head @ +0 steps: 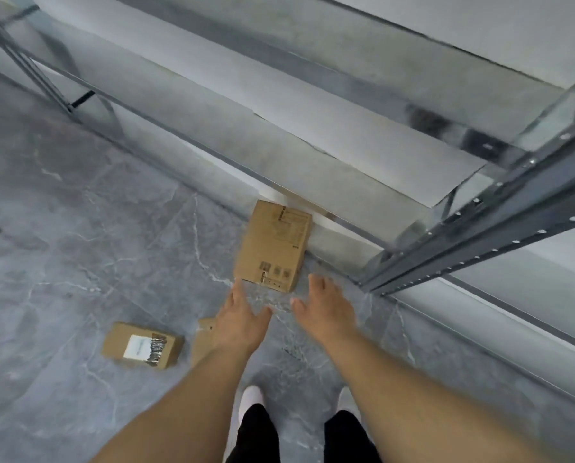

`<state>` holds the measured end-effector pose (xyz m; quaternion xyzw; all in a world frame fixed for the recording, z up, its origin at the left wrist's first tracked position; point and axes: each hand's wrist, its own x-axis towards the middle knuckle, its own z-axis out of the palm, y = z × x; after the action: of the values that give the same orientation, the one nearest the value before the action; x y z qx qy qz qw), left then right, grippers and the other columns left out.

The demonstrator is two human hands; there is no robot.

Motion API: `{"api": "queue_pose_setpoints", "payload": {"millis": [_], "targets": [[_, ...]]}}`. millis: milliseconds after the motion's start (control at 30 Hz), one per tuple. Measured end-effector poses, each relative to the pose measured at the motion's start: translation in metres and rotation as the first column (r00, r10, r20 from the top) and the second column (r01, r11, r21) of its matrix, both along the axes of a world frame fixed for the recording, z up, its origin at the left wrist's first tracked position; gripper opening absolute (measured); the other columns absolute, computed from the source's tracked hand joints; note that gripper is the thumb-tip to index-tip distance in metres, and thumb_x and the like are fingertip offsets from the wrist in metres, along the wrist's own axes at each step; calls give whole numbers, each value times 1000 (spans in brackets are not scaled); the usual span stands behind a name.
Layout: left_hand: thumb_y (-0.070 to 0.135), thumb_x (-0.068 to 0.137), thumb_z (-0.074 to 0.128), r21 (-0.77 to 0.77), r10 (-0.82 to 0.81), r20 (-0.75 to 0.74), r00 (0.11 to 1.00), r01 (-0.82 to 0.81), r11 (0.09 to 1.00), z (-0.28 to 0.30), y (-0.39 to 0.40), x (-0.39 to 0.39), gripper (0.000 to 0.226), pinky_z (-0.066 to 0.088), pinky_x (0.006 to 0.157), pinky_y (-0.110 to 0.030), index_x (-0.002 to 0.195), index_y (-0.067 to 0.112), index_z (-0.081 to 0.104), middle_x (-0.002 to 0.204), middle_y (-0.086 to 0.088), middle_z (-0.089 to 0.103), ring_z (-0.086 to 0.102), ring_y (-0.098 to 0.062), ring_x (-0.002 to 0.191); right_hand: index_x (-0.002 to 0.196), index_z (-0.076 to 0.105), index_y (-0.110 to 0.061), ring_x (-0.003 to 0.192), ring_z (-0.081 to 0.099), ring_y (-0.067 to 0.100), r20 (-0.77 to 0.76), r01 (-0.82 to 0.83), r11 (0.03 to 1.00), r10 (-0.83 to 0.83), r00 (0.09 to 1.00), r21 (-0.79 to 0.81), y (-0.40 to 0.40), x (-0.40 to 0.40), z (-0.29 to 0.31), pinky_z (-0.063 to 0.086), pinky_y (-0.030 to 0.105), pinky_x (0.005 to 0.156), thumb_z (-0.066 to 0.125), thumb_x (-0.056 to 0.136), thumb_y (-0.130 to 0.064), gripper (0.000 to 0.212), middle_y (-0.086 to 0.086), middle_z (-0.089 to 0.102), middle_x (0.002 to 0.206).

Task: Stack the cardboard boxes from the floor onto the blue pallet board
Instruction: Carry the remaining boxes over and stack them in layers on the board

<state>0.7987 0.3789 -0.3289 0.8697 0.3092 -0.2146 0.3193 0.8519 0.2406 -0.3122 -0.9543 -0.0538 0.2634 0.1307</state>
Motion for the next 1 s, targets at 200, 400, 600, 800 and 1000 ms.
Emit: {"api": "queue_pose_setpoints", "payload": {"millis": [200, 400, 600, 800, 1000], "targets": [[50, 86, 50, 22, -98, -59, 993, 99, 995, -51, 55, 33, 87, 30, 107, -52, 148, 23, -5, 152, -8, 28, 31, -32, 136, 132, 38, -13, 120, 43, 27, -22, 98, 995, -99, 995, -18, 36, 28, -50, 42, 38, 89, 40, 93, -45, 51, 11, 44, 132], [44, 88, 53, -66, -63, -91, 994, 57, 996, -132, 71, 75, 86, 32, 107, -47, 148, 26, -7, 146, -9, 39, 36, -30, 133, 126, 43, -12, 115, 46, 26, -68, 148, 988, -152, 986, -53, 47, 63, -132, 43, 37, 84, 33, 97, -41, 43, 10, 46, 127], [40, 88, 55, -40, 4, -63, 998, -6, 999, -236, 92, 125, 83, 32, 105, -46, 149, 22, 2, 149, -7, 31, 31, -30, 135, 126, 45, -6, 117, 46, 28, -113, 178, 981, -185, 976, -76, 52, 106, -239, 44, 38, 88, 38, 96, -38, 44, 12, 47, 128], [36, 87, 55, -76, 139, -34, 990, -141, 987, -332, 115, 177, 83, 23, 111, -47, 149, 19, 3, 155, -7, 17, 18, -30, 141, 130, 42, -5, 112, 52, 32, -171, 287, 958, -287, 943, -25, 59, 140, -332, 45, 38, 86, 43, 96, -37, 47, 16, 50, 126], [27, 84, 53, -202, 213, -109, 971, -231, 952, -389, 119, 198, 60, 42, 98, -49, 138, 13, 30, 133, -16, 46, 47, -36, 118, 115, 50, -1, 99, 58, 32, -222, 433, 897, -407, 886, 85, 65, 151, -392, 48, 40, 83, 43, 95, -21, 29, 17, 60, 110]]}}
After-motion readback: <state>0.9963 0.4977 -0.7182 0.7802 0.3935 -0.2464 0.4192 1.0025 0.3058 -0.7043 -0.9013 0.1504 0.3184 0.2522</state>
